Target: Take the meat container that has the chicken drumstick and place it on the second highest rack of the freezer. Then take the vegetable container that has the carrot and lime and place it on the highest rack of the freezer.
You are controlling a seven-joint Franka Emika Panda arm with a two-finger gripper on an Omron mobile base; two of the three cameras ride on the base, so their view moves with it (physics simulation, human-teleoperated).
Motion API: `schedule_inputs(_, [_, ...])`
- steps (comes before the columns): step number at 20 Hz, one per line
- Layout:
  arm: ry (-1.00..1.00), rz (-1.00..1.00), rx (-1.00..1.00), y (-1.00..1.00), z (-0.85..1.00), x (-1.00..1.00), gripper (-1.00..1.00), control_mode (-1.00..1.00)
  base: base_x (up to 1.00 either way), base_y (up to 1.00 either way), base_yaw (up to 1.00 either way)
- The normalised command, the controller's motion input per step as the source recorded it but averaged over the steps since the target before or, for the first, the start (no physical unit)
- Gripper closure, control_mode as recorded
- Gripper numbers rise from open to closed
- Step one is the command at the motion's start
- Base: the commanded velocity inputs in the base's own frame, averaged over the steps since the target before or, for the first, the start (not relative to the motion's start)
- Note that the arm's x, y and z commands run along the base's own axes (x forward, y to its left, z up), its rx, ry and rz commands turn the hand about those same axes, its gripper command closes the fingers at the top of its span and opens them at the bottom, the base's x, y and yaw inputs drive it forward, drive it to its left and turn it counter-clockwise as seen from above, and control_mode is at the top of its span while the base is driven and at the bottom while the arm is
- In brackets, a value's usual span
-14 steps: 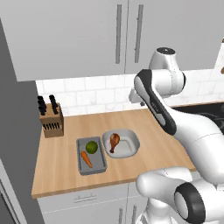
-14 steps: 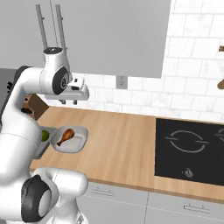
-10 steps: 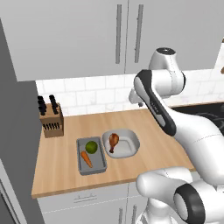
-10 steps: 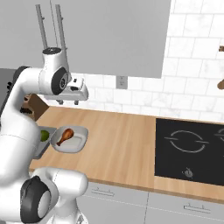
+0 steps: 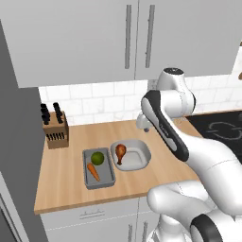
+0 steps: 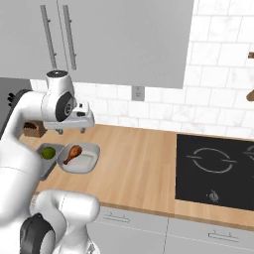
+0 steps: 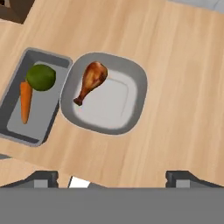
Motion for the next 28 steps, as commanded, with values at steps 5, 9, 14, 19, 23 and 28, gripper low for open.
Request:
schedule_inputs(5, [0.00, 0.64, -0.03, -0.12, -0.57, 0.03, -1.00, -1.00, 0.00, 0.00, 0.00])
schedule_inputs(9, [0.00, 0.61, 0.00, -0.26, -0.17, 0.09, -1.00, -1.00, 0.00, 0.00, 0.00])
schedule_inputs(14, [0.01, -0.03, 0.01, 0.05, -0.09, 0.12, -1.00, -1.00, 0.00, 0.00, 0.00])
schedule_inputs(19, [0.04, -0.42, 0.15, -0.01, -0.35, 0.33, -1.00, -1.00, 0.00, 0.00, 0.00])
schedule_inputs(23, [0.12, -0.69, 0.26, -0.02, -0.52, 0.01, -1.00, -1.00, 0.00, 0.00, 0.00])
schedule_inputs(28, [0.01, -0.48, 0.18, -0.02, -0.51, 0.22, -1.00, -1.00, 0.00, 0.00, 0.00])
